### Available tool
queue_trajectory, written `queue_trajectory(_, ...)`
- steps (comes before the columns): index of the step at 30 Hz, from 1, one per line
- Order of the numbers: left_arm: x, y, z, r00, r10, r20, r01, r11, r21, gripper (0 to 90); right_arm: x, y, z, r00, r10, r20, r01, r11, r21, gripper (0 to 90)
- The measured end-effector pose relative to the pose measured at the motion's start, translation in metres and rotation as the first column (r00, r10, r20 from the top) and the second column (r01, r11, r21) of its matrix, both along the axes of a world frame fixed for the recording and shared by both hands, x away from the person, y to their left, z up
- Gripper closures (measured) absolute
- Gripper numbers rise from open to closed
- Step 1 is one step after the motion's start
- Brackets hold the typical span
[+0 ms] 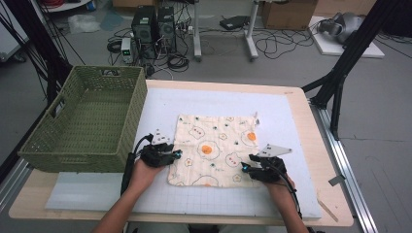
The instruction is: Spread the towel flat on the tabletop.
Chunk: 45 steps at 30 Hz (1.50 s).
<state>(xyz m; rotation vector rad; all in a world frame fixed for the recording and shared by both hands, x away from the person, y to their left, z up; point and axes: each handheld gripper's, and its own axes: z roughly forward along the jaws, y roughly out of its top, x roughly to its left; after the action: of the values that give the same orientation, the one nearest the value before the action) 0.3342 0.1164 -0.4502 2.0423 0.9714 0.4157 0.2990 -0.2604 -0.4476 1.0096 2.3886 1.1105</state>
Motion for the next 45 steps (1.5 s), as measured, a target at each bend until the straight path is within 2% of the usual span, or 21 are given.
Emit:
queue_trajectory(1, 0.000, 0.001, 0.000, 0.9999, -0.012, -0.007, 0.012, 0.9999, -0.005, 81.6, 0.000, 0.002, -0.002, 0.9998, 0.015, -0.017, -0.015, 1.000, 0.000, 55.7)
queue_trajectory(2, 0.000, 0.001, 0.000, 0.9999, -0.014, -0.007, 0.014, 0.9999, -0.005, 85.6, 0.000, 0.002, -0.002, 0.9998, 0.016, -0.014, -0.016, 1.000, 0.004, 61.4)
queue_trajectory(5, -0.001, 0.004, 0.001, 0.9997, -0.009, -0.021, 0.009, 0.9998, -0.015, 86.8, -0.003, 0.003, 0.000, 0.9979, 0.057, -0.031, -0.057, 0.998, 0.000, 86.9)
queue_trajectory(6, -0.001, 0.006, 0.001, 0.9996, -0.008, -0.027, 0.007, 0.9997, -0.022, 86.8, -0.005, 0.004, 0.001, 0.9971, 0.071, -0.026, -0.072, 0.997, -0.018, 88.0)
queue_trajectory(8, -0.003, 0.010, 0.002, 0.9993, -0.001, -0.036, 0.000, 0.9997, -0.024, 86.8, -0.008, 0.006, 0.003, 0.9962, 0.083, -0.028, -0.084, 0.996, -0.039, 88.2)
queue_trajectory(10, -0.004, 0.014, 0.002, 0.9985, -0.006, -0.055, 0.004, 0.9993, -0.036, 86.8, -0.010, 0.005, 0.004, 0.9952, 0.089, -0.041, -0.090, 0.995, -0.032, 88.2)
queue_trajectory(14, -0.010, 0.019, 0.003, 0.9985, -0.008, -0.055, 0.005, 0.9986, -0.052, 85.2, -0.016, 0.001, 0.005, 0.9941, 0.090, -0.060, -0.092, 0.995, -0.026, 87.3)
queue_trajectory(15, -0.011, 0.019, 0.004, 0.9988, 0.003, -0.048, -0.006, 0.9981, -0.062, 81.4, -0.017, 0.000, 0.006, 0.9944, 0.088, -0.059, -0.089, 0.996, -0.024, 82.4)
queue_trajectory(17, -0.013, 0.020, 0.007, 0.9991, 0.025, -0.033, -0.028, 0.9958, -0.087, 65.5, -0.019, -0.004, 0.008, 0.9966, 0.072, -0.039, -0.072, 0.997, -0.003, 74.6)
queue_trajectory(20, -0.017, 0.021, 0.011, 0.9995, 0.028, 0.014, -0.026, 0.9926, -0.119, 54.3, -0.019, -0.013, 0.012, 0.9999, 0.016, 0.003, -0.016, 0.999, 0.034, 68.5)
queue_trajectory(22, -0.020, 0.020, 0.012, 0.9994, -0.002, 0.035, 0.007, 0.9911, -0.133, 55.2, -0.020, -0.016, 0.013, 1.0000, -0.003, 0.009, 0.003, 0.999, 0.049, 65.9)
queue_trajectory(26, -0.024, 0.011, 0.009, 0.9968, -0.074, 0.030, 0.077, 0.9874, -0.138, 56.7, -0.018, -0.012, 0.007, 0.9992, 0.021, -0.033, -0.019, 0.998, 0.051, 60.2)
queue_trajectory(28, -0.025, 0.007, 0.005, 0.9952, -0.096, 0.016, 0.098, 0.9871, -0.127, 56.6, -0.019, -0.008, 0.004, 0.9983, 0.044, -0.038, -0.043, 0.999, 0.026, 59.8)
queue_trajectory(30, -0.025, 0.004, 0.001, 0.9935, -0.113, -0.014, 0.111, 0.9889, -0.099, 54.8, -0.019, -0.005, 0.002, 0.9977, 0.053, -0.043, -0.054, 0.998, -0.017, 64.3)
queue_trajectory(31, -0.025, 0.001, -0.001, 0.9928, -0.117, -0.026, 0.115, 0.9900, -0.082, 54.1, -0.020, -0.005, 0.002, 0.9972, 0.061, -0.043, -0.062, 0.998, -0.015, 68.3)
queue_trajectory(33, -0.027, -0.002, -0.001, 0.9904, -0.137, -0.023, 0.135, 0.9895, -0.052, 54.2, -0.021, -0.005, 0.003, 0.9957, 0.074, -0.055, -0.075, 0.997, -0.020, 80.2)
queue_trajectory(35, -0.030, -0.003, 0.000, 0.9889, -0.148, -0.003, 0.148, 0.9889, -0.004, 59.6, -0.022, -0.005, 0.004, 0.9941, 0.085, -0.067, -0.086, 0.996, -0.024, 87.5)
queue_trajectory(38, -0.033, 0.000, 0.003, 0.9848, -0.172, -0.026, 0.172, 0.9848, 0.021, 72.4, -0.024, -0.006, 0.006, 0.9921, 0.092, -0.085, -0.095, 0.995, -0.032, 87.9)
queue_trajectory(41, -0.036, 0.004, 0.004, 0.9797, -0.198, -0.033, 0.198, 0.9800, 0.016, 74.1, -0.027, -0.009, 0.006, 0.9899, 0.098, -0.103, -0.101, 0.995, -0.025, 87.8)
queue_trajectory(43, -0.036, 0.007, 0.004, 0.9775, -0.204, -0.053, 0.204, 0.9790, -0.002, 74.5, -0.028, -0.010, 0.007, 0.9898, 0.097, -0.105, -0.100, 0.995, -0.023, 86.7)
queue_trajectory(45, -0.035, 0.009, 0.005, 0.9758, -0.208, -0.067, 0.207, 0.9781, -0.021, 74.3, -0.028, -0.012, 0.007, 0.9910, 0.092, -0.098, -0.095, 0.995, -0.026, 77.4)
